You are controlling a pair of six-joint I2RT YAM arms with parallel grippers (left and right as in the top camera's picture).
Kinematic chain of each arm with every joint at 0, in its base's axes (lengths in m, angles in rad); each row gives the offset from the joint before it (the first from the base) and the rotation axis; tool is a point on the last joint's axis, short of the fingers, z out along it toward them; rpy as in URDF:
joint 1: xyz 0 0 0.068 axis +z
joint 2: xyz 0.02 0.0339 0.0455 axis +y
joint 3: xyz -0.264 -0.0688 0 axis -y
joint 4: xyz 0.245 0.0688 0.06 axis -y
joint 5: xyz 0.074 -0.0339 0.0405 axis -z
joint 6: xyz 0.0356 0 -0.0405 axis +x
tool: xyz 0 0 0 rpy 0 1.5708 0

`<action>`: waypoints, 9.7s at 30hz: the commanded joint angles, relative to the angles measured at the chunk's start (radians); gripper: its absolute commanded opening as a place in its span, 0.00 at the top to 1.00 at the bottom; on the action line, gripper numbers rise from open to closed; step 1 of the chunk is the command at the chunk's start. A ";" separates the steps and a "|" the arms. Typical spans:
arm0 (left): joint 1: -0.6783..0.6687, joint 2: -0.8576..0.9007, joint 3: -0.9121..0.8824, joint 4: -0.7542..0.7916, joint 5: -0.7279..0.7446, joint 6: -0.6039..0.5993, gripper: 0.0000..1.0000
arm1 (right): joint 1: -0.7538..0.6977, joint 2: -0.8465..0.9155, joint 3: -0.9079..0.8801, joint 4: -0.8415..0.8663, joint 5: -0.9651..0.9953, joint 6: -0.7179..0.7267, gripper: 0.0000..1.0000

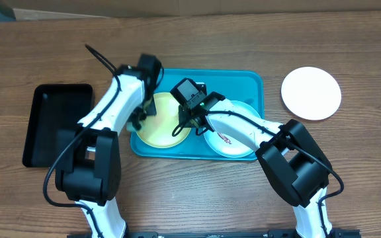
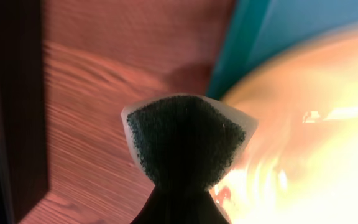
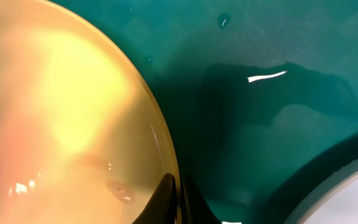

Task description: Clean dirty plates on tray and stack at the side

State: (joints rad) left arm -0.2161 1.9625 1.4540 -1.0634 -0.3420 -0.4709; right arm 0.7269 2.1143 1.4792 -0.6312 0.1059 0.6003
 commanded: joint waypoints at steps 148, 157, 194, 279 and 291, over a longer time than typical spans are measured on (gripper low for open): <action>0.077 -0.021 0.198 0.051 0.396 0.076 0.96 | -0.379 -0.142 -0.142 -0.568 -0.231 -0.075 0.38; 0.076 -0.021 0.198 0.054 0.396 0.076 0.96 | -0.374 -0.142 -0.171 -0.492 -0.290 -0.077 0.40; 0.064 -0.021 0.198 0.047 0.395 0.091 0.96 | -0.371 -0.058 0.038 -0.097 -0.244 -0.766 0.14; -0.115 0.168 0.196 0.231 0.617 0.079 0.96 | -0.184 0.041 0.013 -0.095 -0.237 0.212 0.96; -0.109 0.254 0.196 0.165 0.449 0.044 0.96 | -0.184 0.041 0.013 -0.106 -0.184 0.211 0.96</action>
State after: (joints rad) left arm -0.3428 2.1967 1.6562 -0.8700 0.2291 -0.4122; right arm 0.5385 2.1292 1.5085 -0.7280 -0.1196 0.8085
